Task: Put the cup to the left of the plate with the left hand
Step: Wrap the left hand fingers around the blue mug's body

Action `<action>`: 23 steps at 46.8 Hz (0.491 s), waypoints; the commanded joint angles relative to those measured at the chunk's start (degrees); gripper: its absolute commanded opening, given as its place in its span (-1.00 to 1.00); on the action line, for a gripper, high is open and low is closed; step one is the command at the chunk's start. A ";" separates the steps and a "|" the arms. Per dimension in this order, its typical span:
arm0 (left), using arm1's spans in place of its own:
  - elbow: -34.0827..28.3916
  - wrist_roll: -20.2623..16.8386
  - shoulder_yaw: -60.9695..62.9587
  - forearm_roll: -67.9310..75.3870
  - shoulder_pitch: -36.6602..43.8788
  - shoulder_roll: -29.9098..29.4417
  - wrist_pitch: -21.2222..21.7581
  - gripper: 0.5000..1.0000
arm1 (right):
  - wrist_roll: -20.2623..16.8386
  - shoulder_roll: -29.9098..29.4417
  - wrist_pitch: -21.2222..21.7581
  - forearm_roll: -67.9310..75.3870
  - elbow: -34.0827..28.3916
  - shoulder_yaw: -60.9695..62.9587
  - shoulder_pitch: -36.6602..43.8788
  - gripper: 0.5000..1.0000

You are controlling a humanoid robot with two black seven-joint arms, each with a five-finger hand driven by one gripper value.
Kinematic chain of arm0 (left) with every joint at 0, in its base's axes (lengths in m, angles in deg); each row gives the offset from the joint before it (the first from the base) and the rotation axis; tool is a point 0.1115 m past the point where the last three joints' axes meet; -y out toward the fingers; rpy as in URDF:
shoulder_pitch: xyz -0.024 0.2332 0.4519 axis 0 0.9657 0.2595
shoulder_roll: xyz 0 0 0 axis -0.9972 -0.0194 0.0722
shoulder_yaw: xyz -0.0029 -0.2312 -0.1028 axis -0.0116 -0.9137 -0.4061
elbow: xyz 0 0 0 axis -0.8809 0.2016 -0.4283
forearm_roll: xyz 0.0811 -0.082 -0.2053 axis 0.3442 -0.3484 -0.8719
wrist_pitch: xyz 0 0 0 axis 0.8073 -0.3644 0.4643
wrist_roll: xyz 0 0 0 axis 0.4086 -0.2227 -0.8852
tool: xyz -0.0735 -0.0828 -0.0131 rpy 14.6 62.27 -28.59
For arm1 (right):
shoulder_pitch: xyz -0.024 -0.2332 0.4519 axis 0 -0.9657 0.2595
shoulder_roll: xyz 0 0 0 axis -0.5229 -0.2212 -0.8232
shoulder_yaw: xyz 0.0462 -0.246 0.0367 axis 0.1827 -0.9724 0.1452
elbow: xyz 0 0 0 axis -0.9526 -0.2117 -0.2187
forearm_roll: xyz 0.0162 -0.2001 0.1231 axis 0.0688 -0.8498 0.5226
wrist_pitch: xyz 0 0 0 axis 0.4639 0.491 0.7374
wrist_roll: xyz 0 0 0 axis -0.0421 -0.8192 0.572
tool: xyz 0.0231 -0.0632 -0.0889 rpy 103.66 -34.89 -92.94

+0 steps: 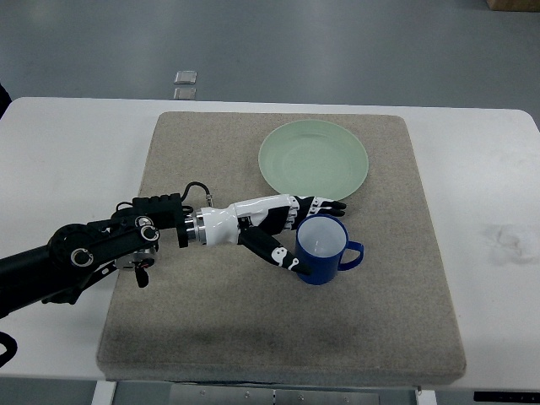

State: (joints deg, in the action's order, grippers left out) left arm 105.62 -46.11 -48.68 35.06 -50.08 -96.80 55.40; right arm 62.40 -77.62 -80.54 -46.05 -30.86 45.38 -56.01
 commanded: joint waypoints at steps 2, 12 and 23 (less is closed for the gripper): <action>-0.17 0.02 0.03 0.00 -0.17 0.37 -0.07 0.98 | 0.00 0.00 0.00 0.00 0.00 0.00 0.00 0.73; -0.34 0.02 0.03 0.00 -0.18 1.33 -0.16 0.97 | 0.00 0.00 0.00 0.00 0.00 0.00 0.00 0.73; -0.43 0.11 0.03 0.00 -0.18 1.60 -0.16 0.97 | 0.00 0.00 0.00 0.00 0.00 0.00 0.00 0.73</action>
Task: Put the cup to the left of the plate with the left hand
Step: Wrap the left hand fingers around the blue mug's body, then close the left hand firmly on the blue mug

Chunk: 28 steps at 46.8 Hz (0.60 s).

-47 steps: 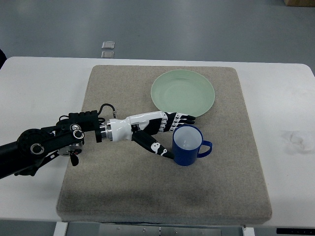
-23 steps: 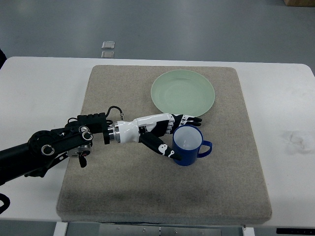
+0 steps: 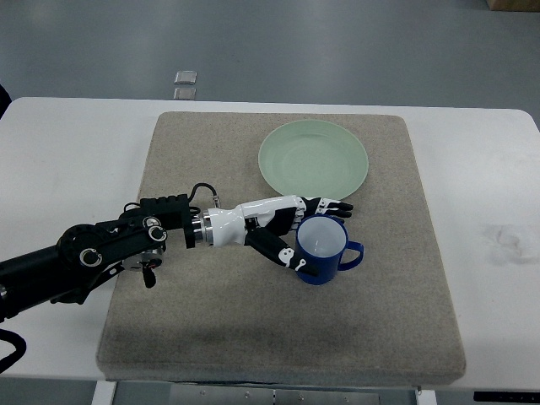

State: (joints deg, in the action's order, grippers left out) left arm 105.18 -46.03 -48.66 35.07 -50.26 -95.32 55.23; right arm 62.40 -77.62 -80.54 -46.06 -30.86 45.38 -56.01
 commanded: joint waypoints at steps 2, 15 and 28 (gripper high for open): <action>0.00 0.46 0.00 0.00 0.00 0.12 0.01 0.97 | 0.00 0.00 0.00 0.00 0.00 0.00 0.00 0.73; -0.17 1.61 0.00 0.00 0.00 0.56 -0.08 0.97 | 0.00 0.00 0.00 0.00 0.00 0.00 0.00 0.73; -0.43 1.61 0.00 0.00 0.00 0.64 -0.26 0.97 | 0.00 0.00 0.00 0.00 0.00 0.00 0.00 0.73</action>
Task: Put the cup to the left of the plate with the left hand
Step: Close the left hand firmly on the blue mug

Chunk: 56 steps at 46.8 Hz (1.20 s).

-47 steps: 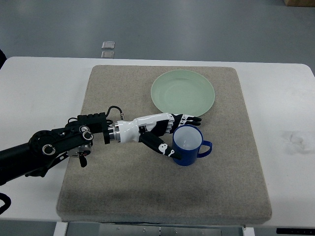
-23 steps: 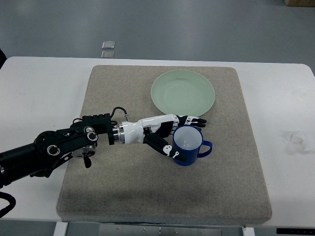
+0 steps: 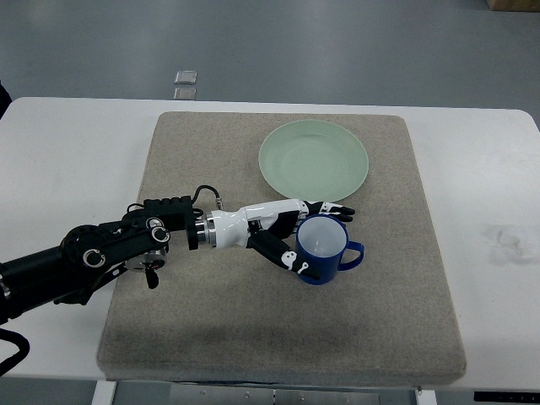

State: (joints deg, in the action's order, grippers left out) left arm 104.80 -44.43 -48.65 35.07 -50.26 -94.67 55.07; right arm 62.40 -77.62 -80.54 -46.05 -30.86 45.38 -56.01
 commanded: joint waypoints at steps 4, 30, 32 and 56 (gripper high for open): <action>-0.23 0.00 0.08 0.09 0.01 0.09 -0.10 0.95 | 0.00 0.00 0.00 0.00 0.00 0.00 0.00 0.73; -0.40 -0.08 0.00 1.32 -0.08 0.79 -0.19 0.45 | 0.00 0.00 0.00 0.00 0.00 0.00 0.00 0.73; -0.40 -0.08 0.00 1.32 -0.08 0.88 -0.10 0.40 | 0.00 0.00 0.00 0.00 0.00 0.00 0.00 0.73; -0.58 -0.17 -0.97 1.15 -0.17 0.70 0.69 -0.02 | 0.00 0.00 0.00 0.00 0.00 0.00 0.00 0.73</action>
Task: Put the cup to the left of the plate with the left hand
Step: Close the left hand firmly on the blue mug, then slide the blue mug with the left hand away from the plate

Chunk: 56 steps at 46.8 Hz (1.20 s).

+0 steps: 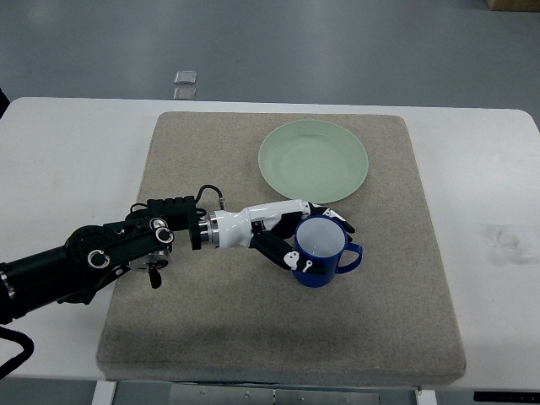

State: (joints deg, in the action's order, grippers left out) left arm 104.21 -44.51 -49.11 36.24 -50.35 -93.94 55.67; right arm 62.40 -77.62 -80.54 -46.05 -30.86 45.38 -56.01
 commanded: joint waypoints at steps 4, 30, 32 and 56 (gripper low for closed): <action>0.09 -0.09 -0.68 -0.46 -0.18 0.06 0.61 -0.02 | 0.00 0.00 0.00 0.00 0.00 0.00 0.00 0.73; 4.39 -2.11 -3.76 -1.34 0.09 -14.17 0.44 0.01 | 0.00 0.00 0.00 0.00 0.00 0.00 0.00 0.73; 5.10 -2.63 -3.85 -1.43 0.18 -15.84 -0.17 0.01 | 0.00 0.00 0.00 0.00 0.00 0.00 0.00 0.73; 2.73 -8.90 -4.20 -4.24 2.72 -25.78 -1.76 0.01 | 0.00 0.00 0.00 0.00 0.00 0.00 0.00 0.73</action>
State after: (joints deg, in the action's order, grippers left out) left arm 108.49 -53.39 -53.46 32.36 -47.80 -119.49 53.92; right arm 62.40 -77.62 -80.54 -46.05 -30.85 45.38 -56.02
